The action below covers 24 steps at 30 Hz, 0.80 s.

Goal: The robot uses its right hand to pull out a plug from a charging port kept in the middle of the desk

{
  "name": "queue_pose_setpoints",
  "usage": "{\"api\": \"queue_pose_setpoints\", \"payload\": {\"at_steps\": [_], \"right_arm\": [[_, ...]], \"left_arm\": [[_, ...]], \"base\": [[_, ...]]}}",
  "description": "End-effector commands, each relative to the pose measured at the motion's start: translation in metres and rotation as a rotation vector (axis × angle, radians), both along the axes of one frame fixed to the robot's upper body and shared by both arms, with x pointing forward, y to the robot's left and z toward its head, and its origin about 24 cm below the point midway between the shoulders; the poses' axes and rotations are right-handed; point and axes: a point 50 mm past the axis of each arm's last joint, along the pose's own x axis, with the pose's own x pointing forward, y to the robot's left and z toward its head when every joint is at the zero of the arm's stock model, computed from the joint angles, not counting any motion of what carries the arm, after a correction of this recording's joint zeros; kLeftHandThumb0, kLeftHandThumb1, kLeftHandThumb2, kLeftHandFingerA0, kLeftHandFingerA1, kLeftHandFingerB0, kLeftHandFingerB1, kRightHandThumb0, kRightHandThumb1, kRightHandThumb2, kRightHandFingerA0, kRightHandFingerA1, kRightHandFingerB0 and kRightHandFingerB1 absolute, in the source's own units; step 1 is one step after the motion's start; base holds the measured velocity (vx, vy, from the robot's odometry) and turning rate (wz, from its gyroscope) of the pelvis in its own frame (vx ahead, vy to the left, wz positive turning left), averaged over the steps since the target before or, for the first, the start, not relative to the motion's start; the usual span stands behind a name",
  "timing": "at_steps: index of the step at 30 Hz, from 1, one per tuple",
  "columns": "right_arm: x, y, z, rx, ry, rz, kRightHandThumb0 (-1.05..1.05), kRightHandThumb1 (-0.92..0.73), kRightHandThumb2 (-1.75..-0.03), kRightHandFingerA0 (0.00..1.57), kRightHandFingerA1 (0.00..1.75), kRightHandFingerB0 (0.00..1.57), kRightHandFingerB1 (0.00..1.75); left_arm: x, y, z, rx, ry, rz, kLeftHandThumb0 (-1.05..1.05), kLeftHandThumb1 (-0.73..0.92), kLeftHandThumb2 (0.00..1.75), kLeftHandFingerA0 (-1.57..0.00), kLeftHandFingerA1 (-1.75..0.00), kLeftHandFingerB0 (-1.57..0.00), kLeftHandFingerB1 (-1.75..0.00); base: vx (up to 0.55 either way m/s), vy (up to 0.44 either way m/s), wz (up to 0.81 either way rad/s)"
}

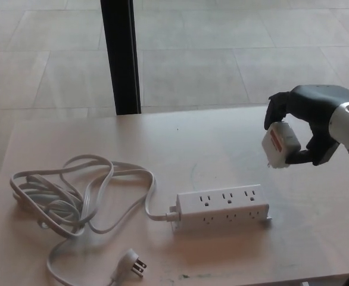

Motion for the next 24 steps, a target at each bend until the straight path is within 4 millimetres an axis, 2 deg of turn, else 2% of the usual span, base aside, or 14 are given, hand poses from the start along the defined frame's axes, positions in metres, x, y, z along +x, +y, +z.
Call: {"api": "queue_pose_setpoints", "payload": {"at_steps": [1,2,3,4,8,11,12,15,16,18,19,22,23,24], "right_arm": [[-0.001,-0.022,0.0,-0.037,0.024,-0.067,-0.3,-0.56,-0.95,0.84,1.74,0.71,1.32],[-0.002,-0.025,-0.003,-0.042,0.039,-0.08,-0.3,-0.56,-0.95,0.84,1.74,0.71,1.32],[-0.003,-0.029,-0.008,-0.051,0.048,-0.093,-0.32,-0.57,-0.94,0.85,1.55,0.7,0.76],[-0.005,-0.035,-0.018,-0.067,0.063,-0.108,-0.31,-0.58,-0.95,0.83,1.52,0.73,0.67],[-0.017,-0.055,-0.048,-0.095,0.114,-0.158,-0.3,-0.59,-0.9,0.86,1.7,0.85,1.08],[-0.025,-0.062,-0.065,-0.108,0.148,-0.173,-0.27,-0.52,-0.95,0.96,1.75,0.84,0.91],[-0.026,-0.064,-0.07,-0.154,0.163,-0.172,-0.32,-0.6,-0.87,0.84,1.71,0.75,0.83],[-0.026,-0.065,-0.075,-0.199,0.176,-0.175,-0.34,-0.64,-0.83,0.83,1.67,0.75,0.87],[-0.026,-0.065,-0.076,-0.204,0.182,-0.18,-0.32,-0.65,-0.78,0.81,1.67,0.71,1.08],[-0.026,-0.065,-0.079,-0.212,0.191,-0.189,-0.32,-0.66,-0.79,0.8,1.66,0.7,1.06],[-0.025,-0.065,-0.081,-0.221,0.196,-0.194,-0.33,-0.68,-0.78,0.77,1.63,0.68,1.02],[-0.026,-0.065,-0.085,-0.224,0.208,-0.194,-0.34,-0.67,-0.76,0.78,1.6,0.72,0.95],[-0.026,-0.064,-0.085,-0.223,0.208,-0.193,-0.35,-0.67,-0.74,0.79,1.61,0.74,0.9],[-0.026,-0.061,-0.086,-0.207,0.204,-0.186,-0.33,-0.63,-0.7,0.78,1.51,0.74,0.84]], "left_arm": [[-0.003,0.005,0.006,0.02,-0.015,0.005,-0.64,0.71,0.62,-0.83,-0.68,-0.6,-0.45],[-0.004,0.005,0.005,0.019,-0.012,0.007,-0.64,0.71,0.62,-0.83,-0.68,-0.6,-0.45],[-0.004,0.005,0.005,0.019,-0.009,0.006,-0.64,0.72,0.62,-0.84,-0.66,-0.61,-0.45],[-0.004,0.005,0.005,0.032,0.002,-0.001,-0.65,0.72,0.62,-0.87,-0.72,-0.63,-0.47],[-0.003,0.005,0.004,0.028,0.005,0.013,-0.64,0.72,0.62,-0.87,-0.68,-0.62,-0.45],[-0.001,0.003,0.003,0.022,0.001,0.014,-0.63,0.71,0.62,-0.86,-0.69,-0.6,-0.45],[-0.002,0.003,0.002,0.014,-0.003,0.009,-0.62,0.72,0.62,-0.8,-0.65,-0.6,-0.45],[-0.002,0.002,0.003,0.018,-0.005,-0.008,-0.63,0.72,0.62,-0.82,-0.71,-0.6,-0.46],[-0.002,0.002,0.003,0.019,-0.003,-0.006,-0.63,0.72,0.62,-0.8,-0.63,-0.62,-0.45],[-0.002,0.002,0.003,0.02,0.002,-0.008,-0.63,0.73,0.62,-0.83,-0.67,-0.61,-0.46],[-0.001,0.002,0.002,0.017,0.002,-0.002,-0.63,0.72,0.62,-0.88,-0.79,-0.62,-0.46],[-0.002,0.002,0.002,0.014,-0.007,0.0,-0.63,0.72,0.61,-0.86,-0.75,-0.62,-0.46],[-0.002,0.002,0.002,0.016,-0.004,-0.002,-0.63,0.72,0.62,-0.78,-0.64,-0.61,-0.45],[-0.002,0.002,0.002,0.017,0.0,-0.003,-0.64,0.73,0.62,-0.79,-0.65,-0.59,-0.44]], "base": [[0.0,0.0,0.0],[0.0,0.0,0.0],[0.0,0.0,0.0],[0.0,0.0,0.0],[0.0,0.0,0.0],[0.0,0.0,0.0],[0.0,0.0,0.0],[0.0,0.0,0.0],[0.0,0.0,0.0],[0.0,0.0,0.0],[0.0,0.0,0.0],[0.0,0.0,0.0],[0.0,0.0,0.0],[0.0,0.0,0.0]]}}
